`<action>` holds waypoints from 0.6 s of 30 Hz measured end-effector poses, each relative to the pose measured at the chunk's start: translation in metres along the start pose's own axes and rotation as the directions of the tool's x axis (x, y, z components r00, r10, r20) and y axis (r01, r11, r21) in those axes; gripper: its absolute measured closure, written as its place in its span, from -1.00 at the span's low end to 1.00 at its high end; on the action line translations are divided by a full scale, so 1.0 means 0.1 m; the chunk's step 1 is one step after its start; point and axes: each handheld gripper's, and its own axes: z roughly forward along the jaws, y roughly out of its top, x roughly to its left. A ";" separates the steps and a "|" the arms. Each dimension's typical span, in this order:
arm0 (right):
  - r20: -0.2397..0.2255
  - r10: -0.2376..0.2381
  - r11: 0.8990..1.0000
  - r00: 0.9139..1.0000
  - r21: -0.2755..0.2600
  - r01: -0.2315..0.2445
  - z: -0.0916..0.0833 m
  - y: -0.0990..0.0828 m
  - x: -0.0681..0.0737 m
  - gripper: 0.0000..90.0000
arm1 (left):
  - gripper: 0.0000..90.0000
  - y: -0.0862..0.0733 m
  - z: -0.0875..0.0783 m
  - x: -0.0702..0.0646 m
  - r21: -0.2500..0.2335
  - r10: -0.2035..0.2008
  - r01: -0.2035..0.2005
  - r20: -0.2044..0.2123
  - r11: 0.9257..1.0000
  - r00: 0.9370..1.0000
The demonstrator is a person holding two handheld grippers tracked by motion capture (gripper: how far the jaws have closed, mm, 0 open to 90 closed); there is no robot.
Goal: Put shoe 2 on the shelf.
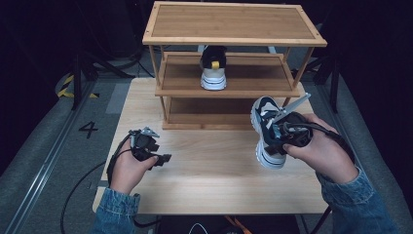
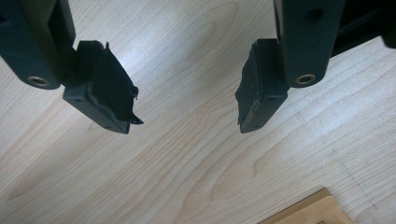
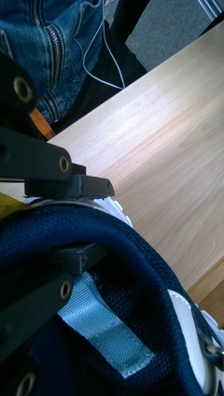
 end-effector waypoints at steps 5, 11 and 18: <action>-0.002 -0.013 1.000 1.000 -0.007 0.013 -0.10 0.10 0.03 0.63 | -0.17 -0.02 0.00 0.04 0.006 -0.011 0.011 -0.005 1.000 1.000; 0.007 -0.026 0.999 1.000 -0.025 0.027 -0.20 0.20 0.04 0.63 | -0.17 -0.02 0.02 0.05 0.011 -0.009 0.009 -0.004 1.000 1.000; 0.014 -0.047 0.998 0.999 -0.028 0.047 -0.25 0.40 -0.01 0.63 | -0.17 -0.03 0.02 0.06 0.018 -0.012 0.012 0.001 1.000 1.000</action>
